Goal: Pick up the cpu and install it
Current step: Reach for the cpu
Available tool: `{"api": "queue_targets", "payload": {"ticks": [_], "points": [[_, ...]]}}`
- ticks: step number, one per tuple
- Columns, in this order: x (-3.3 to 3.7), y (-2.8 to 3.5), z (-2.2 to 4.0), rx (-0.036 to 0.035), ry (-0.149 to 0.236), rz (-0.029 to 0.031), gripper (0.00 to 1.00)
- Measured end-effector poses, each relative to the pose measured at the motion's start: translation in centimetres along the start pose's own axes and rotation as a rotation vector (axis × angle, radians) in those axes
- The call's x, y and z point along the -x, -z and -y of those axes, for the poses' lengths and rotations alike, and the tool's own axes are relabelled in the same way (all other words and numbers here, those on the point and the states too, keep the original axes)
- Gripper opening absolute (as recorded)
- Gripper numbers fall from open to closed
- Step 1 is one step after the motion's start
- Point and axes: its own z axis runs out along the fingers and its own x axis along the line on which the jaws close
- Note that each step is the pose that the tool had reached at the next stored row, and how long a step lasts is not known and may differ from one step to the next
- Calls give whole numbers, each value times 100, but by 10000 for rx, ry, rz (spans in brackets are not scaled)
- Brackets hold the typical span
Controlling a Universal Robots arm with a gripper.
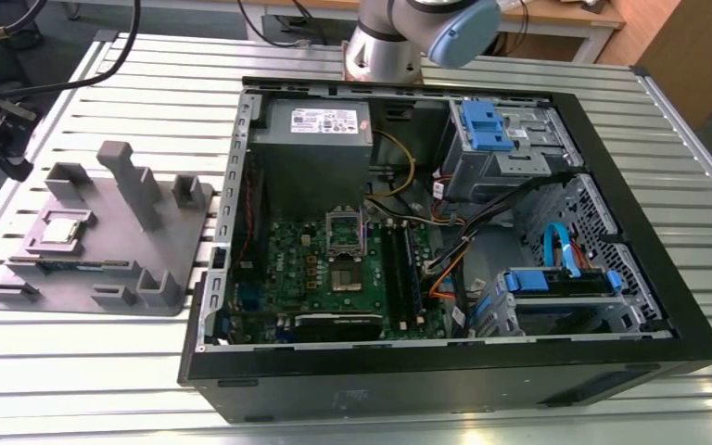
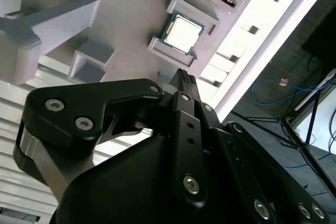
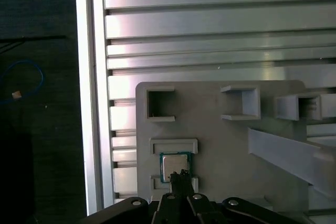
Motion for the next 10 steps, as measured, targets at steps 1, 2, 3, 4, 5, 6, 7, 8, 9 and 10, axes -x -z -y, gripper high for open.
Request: {"api": "queue_targets", "payload": {"ticks": [1,2,3,4,5,6,7,8,9,10], "points": [[1,-9,7,1,0,1,11],[1,-20,14,1,0,1,11],[2,-33,20,1,-1,2,11],[2,-47,26,1,0,2,11],[1,-61,31,1,-1,1,11],[1,-76,33,0,-2,1,11],[0,-91,34,0,-2,0,11],[1,-103,35,0,-1,0,11],[1,-115,36,0,0,0,11],[1,-127,36,0,0,0,11]]}}
